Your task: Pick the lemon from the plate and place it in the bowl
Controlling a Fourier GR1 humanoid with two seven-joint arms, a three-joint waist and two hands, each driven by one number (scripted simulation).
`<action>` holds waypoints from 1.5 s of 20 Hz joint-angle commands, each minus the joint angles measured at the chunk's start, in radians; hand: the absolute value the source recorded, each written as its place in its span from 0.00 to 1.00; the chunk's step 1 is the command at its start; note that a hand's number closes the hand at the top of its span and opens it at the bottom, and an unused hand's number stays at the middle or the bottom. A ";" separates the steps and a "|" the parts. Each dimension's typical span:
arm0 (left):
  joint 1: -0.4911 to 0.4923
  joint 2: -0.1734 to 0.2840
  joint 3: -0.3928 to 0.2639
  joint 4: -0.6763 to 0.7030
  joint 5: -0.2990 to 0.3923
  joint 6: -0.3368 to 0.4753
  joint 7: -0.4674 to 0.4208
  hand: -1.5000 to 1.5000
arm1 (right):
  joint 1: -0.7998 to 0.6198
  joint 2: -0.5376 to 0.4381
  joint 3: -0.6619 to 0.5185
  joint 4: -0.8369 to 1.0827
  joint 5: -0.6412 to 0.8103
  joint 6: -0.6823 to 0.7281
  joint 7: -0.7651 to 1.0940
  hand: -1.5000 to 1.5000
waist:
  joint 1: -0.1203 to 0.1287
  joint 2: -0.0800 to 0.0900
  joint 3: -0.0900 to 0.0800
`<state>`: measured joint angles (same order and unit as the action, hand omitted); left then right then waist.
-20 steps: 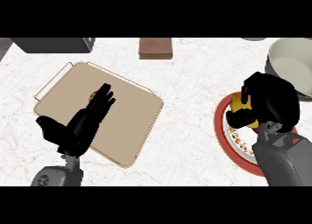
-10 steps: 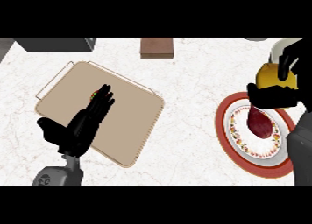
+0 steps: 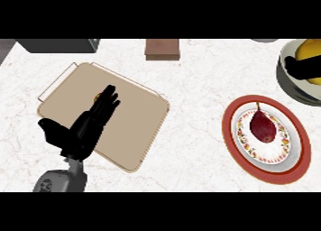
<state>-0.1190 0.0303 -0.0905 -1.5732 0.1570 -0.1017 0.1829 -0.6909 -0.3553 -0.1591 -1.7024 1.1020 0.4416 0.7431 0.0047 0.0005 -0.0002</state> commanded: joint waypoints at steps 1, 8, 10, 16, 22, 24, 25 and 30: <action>0.006 0.023 0.020 -0.006 0.023 -0.029 0.011 0.50 | -0.023 -0.056 -0.100 0.154 -0.033 -0.135 -0.108 1.00 | 0.005 0.002 0.000; 0.001 0.001 0.002 0.045 -0.017 -0.019 -0.042 0.50 | -0.097 -0.166 -0.158 0.534 -0.022 -0.341 -0.312 1.00 | 0.011 0.005 0.000; 0.000 0.019 0.012 -0.026 0.018 -0.033 0.023 0.50 | -0.077 -0.182 -0.164 0.639 -0.008 -0.417 -0.378 1.00 | 0.017 0.006 0.001; -0.022 0.002 -0.013 0.031 -0.011 -0.021 -0.018 0.50 | -0.152 -0.213 -0.173 0.993 0.064 -0.643 -0.482 1.00 | 0.033 0.015 0.002; -0.003 0.003 -0.014 0.005 0.017 -0.046 -0.023 0.50 | -0.199 -0.272 -0.242 1.239 0.059 -0.585 -0.401 1.00 | 0.056 0.025 0.003; 0.013 -0.019 -0.053 -0.038 -0.020 -0.014 -0.013 0.50 | -0.233 -0.318 -0.291 1.303 0.023 -0.606 -0.442 0.00 | 0.069 0.027 0.005; 0.000 -0.013 -0.042 -0.023 -0.006 -0.024 -0.002 0.50 | -0.235 -0.317 -0.306 1.326 0.007 -0.627 -0.471 0.00 | 0.067 0.029 0.005; -0.064 -0.002 0.006 0.056 0.017 -0.041 -0.019 0.50 | -0.241 -0.324 -0.397 1.361 -0.100 -0.692 -0.643 0.00 | 0.051 0.035 0.006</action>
<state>-0.1459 0.0217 -0.1159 -1.5703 0.1524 -0.1254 0.1788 -0.9275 -0.6731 -0.4876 -0.3867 1.0692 -0.1911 0.1878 0.0601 0.0284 0.0049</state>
